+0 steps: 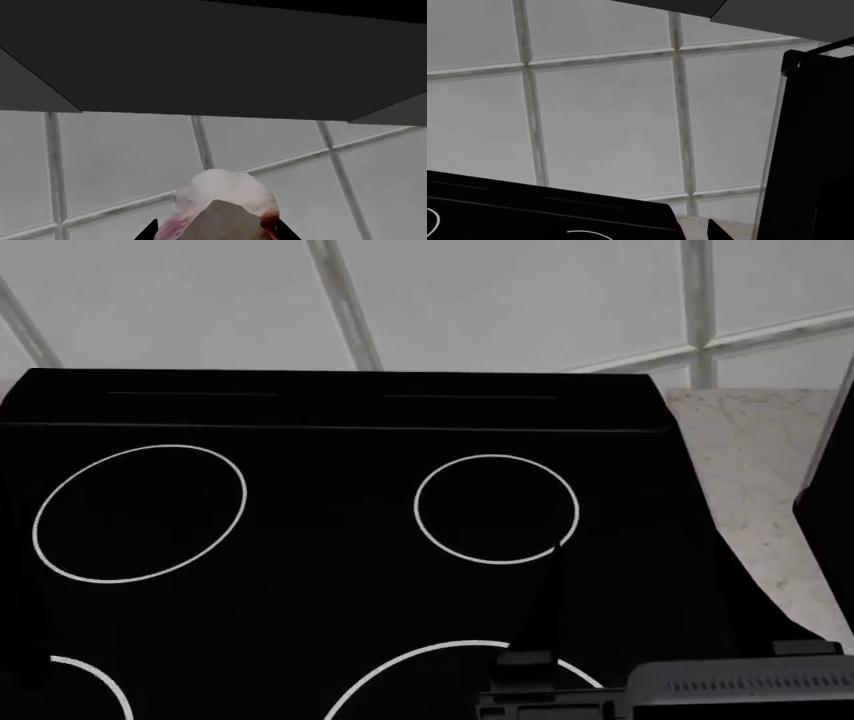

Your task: Pick the garlic from the counter and place it in the microwave.

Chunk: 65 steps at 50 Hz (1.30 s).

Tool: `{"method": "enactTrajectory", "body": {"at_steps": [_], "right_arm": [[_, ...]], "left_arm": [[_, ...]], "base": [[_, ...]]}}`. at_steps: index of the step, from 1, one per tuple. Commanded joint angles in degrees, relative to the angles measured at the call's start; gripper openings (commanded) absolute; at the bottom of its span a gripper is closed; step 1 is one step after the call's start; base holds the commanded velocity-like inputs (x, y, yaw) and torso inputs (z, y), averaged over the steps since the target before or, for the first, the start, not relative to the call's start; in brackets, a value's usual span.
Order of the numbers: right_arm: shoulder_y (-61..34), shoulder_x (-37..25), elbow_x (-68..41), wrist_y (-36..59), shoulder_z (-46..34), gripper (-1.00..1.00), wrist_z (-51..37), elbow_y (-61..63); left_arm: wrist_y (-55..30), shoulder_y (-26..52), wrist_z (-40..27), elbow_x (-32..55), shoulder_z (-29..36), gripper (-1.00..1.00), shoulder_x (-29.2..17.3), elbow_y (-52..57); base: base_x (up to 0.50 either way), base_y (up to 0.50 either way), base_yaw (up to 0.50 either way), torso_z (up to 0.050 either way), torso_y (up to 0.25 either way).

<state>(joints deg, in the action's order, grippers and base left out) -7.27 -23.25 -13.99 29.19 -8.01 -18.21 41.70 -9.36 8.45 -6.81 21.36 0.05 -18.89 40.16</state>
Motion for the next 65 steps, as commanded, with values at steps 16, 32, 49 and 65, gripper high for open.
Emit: {"method": "enactTrajectory", "body": {"at_steps": [16,32,49,65], "right_arm": [[0.8,-0.2,-0.6,-1.2,0.2,1.00,-0.3,0.3],[0.6,-0.1,-0.9,-1.8,-0.1,1.00,-0.3,0.0],[0.4,0.0,-0.9,-2.5,-1.0,1.00,-0.2,-0.6],[0.2,0.1,-0.9,-3.7,-1.8,1.00,0.1,-1.7]], "left_arm": [[0.4,8.0,-1.4,-4.4,1.5,-1.00,-1.6,8.5],[-17.7,22.7,-5.3,-0.4,2.0,-1.00,-5.0,13.1],[-34.2,42.4,-8.2,8.9,1.0,-1.00,-6.3,13.6],[-41.7,59.5,-8.6,14.2,1.0,-1.00,-5.1,6.4]], "base": [[0.00,0.00,0.00,0.000,0.000],[0.00,0.00,0.00,0.000,0.000],[0.00,0.00,0.00,0.000,0.000],[0.00,0.00,0.00,0.000,0.001]]}}
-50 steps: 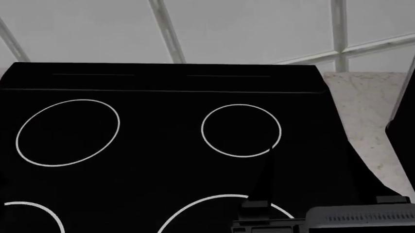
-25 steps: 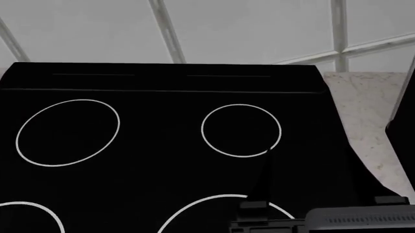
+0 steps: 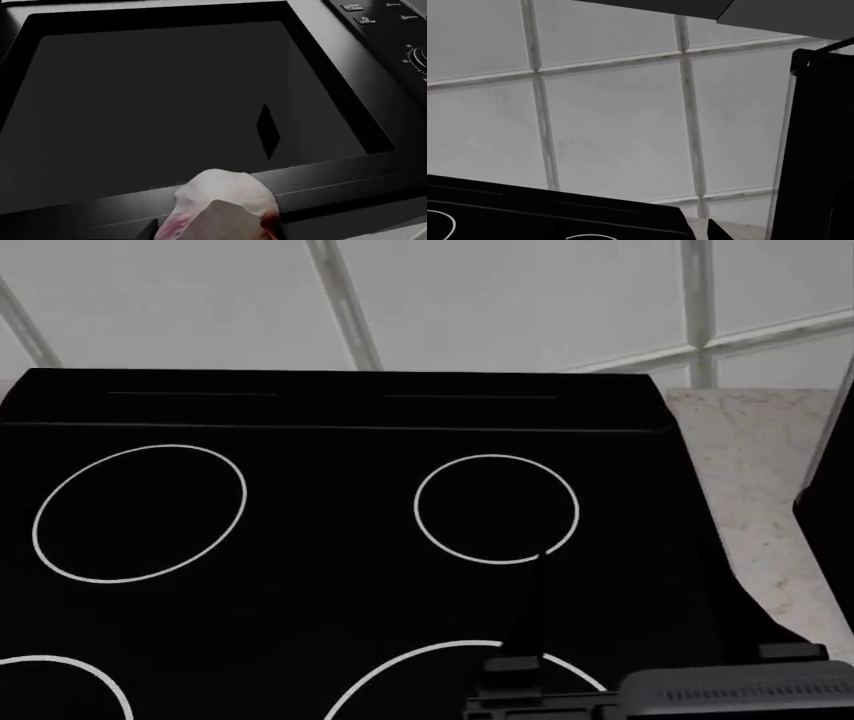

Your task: Pick the garlic from the counter and place it in the microwave.

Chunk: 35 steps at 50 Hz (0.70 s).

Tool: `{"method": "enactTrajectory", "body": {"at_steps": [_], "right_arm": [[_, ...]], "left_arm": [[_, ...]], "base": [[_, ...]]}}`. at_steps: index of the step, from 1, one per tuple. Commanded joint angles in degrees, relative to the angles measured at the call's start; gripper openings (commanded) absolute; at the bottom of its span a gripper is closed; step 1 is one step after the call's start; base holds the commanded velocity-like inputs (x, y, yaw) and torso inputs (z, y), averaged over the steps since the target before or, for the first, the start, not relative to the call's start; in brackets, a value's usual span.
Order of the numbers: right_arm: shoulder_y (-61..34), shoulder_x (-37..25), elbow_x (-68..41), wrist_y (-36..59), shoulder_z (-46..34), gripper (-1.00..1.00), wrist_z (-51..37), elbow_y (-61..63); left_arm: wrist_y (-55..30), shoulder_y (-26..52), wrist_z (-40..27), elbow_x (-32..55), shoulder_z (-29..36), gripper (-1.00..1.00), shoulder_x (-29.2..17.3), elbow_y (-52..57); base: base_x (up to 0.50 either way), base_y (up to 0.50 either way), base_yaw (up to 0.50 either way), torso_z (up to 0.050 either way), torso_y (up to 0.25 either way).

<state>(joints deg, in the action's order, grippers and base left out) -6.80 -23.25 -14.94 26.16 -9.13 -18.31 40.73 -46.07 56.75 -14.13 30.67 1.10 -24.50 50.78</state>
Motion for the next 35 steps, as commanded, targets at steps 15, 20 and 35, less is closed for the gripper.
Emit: {"method": "enactTrajectory", "body": {"at_steps": [15,20,35], "right_arm": [[0.5,-0.1,-0.1,-1.5,-0.7,1.00,0.0,-0.6],[0.4,-0.1,-0.2,-1.6,-0.7,1.00,0.0,-0.6],[-0.4,-0.3,-0.3,-1.1,-1.3,1.00,0.0,-0.9]], "left_arm": [[-8.2,27.0,0.4,3.7,5.7,-1.00,1.8,-14.5],[-7.6,31.2,1.5,2.3,7.7,-1.00,2.3,-19.3],[-4.9,39.9,4.1,-1.5,11.4,-1.00,2.3,-28.7]], "base": [[0.00,0.00,0.00,0.000,0.000],[0.00,0.00,0.00,0.000,0.000],[0.00,0.00,0.00,0.000,0.000]]}}
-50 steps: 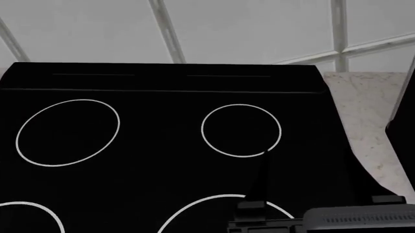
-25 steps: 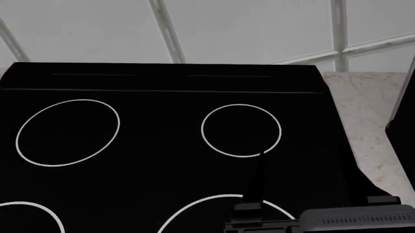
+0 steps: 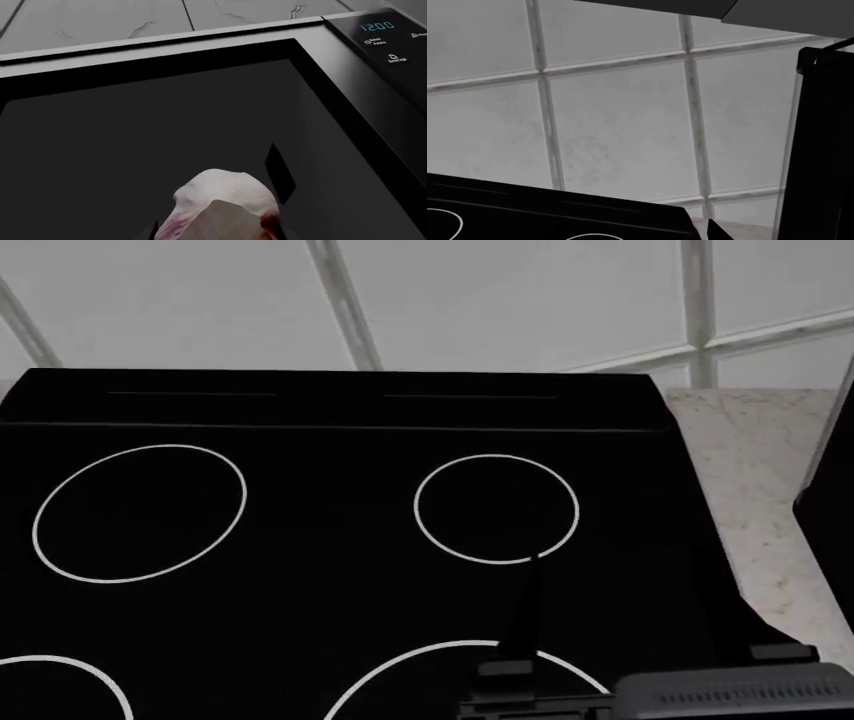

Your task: Pick the garlic from the counter and place it in the microwave.

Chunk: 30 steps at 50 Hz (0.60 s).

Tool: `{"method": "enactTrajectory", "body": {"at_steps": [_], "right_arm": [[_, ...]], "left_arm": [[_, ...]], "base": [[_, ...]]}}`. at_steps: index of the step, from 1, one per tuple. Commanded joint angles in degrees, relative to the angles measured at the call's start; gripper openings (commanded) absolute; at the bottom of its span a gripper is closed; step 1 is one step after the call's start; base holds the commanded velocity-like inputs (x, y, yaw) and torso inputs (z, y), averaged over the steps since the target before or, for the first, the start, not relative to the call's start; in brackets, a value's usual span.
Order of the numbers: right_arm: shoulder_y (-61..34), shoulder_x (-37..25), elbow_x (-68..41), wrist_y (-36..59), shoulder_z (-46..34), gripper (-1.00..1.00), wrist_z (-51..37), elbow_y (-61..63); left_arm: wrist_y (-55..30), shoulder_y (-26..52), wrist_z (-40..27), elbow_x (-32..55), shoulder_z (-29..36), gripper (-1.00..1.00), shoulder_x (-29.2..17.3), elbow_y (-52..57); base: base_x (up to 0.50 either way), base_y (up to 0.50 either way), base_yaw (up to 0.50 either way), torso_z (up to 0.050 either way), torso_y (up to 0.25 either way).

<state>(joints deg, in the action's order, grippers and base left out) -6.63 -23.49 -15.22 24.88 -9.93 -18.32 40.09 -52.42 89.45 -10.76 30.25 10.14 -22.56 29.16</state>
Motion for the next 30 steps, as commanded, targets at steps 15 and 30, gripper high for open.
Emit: {"method": "enactTrajectory", "body": {"at_steps": [15,30], "right_arm": [[-0.4,-0.1,0.1,-0.7,-1.1,1.00,0.1,-0.9],[-0.3,-0.3,0.1,-1.0,-1.5,1.00,0.1,-1.1]], "left_arm": [[5.5,16.7,4.5,-5.3,7.5,-1.00,1.7,-18.9],[10.8,24.9,7.4,-9.1,9.7,-1.00,3.5,-35.8]], "base": [[0.00,0.00,0.00,0.000,0.001],[0.00,0.00,0.00,0.000,0.000]]}}
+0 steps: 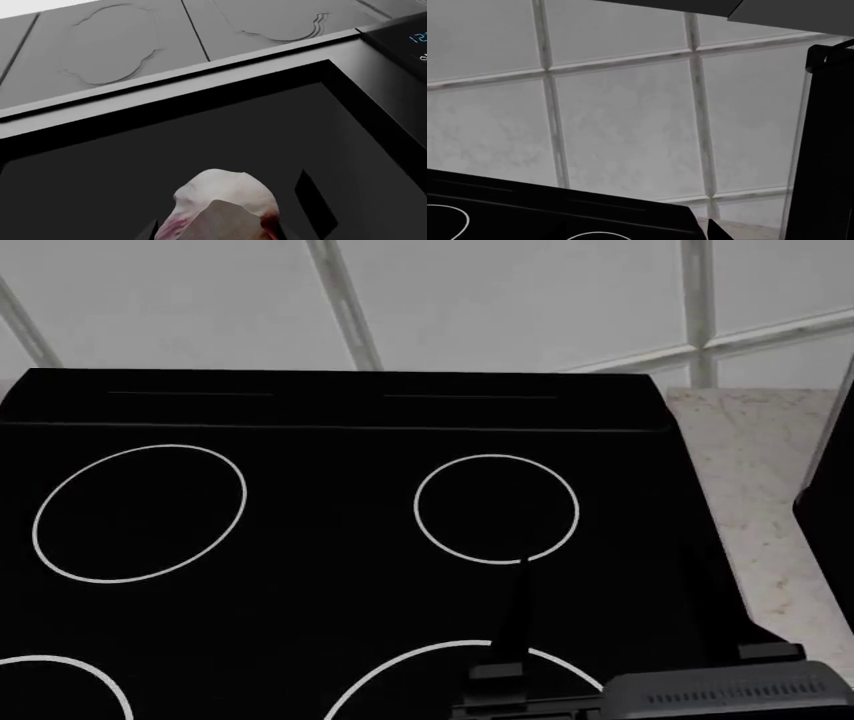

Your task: Pick the garlic from the counter and place it in the microwave.

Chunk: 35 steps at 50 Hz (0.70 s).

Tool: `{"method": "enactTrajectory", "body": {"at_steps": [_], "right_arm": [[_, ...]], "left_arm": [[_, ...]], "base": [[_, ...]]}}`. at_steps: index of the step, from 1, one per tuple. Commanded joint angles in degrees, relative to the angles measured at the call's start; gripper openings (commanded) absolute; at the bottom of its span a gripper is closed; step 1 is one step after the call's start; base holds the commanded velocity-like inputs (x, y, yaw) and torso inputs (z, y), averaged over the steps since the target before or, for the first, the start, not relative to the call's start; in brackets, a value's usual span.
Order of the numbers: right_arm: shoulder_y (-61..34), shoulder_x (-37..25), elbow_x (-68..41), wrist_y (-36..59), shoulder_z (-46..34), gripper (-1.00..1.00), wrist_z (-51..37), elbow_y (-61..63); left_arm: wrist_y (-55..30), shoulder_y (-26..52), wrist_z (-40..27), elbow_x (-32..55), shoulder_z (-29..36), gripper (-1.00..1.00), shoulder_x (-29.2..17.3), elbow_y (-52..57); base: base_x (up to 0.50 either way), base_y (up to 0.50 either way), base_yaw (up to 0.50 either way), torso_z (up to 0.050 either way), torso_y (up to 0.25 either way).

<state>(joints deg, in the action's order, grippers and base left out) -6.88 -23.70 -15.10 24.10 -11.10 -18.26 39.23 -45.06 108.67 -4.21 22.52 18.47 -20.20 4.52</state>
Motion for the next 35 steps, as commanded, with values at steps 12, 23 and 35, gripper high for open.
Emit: {"method": "enactTrajectory", "body": {"at_steps": [12,23,35], "right_arm": [[-0.5,-0.3,0.1,-0.1,-0.7,1.00,0.0,-0.8],[-0.5,-0.5,-0.3,-0.4,-0.5,1.00,0.0,-1.1],[0.4,-0.7,-0.6,-1.2,-0.1,1.00,-0.1,-1.2]], "left_arm": [[8.8,10.8,2.3,-4.5,2.8,-1.00,2.7,-26.0],[12.1,16.1,4.2,-5.5,3.7,-1.00,6.2,-38.2],[7.7,19.6,5.6,-4.5,3.9,-1.00,8.2,-44.9]], "base": [[0.00,0.00,0.00,0.000,0.000],[0.00,0.00,0.00,0.000,0.000],[0.00,0.00,0.00,0.000,0.000]]}}
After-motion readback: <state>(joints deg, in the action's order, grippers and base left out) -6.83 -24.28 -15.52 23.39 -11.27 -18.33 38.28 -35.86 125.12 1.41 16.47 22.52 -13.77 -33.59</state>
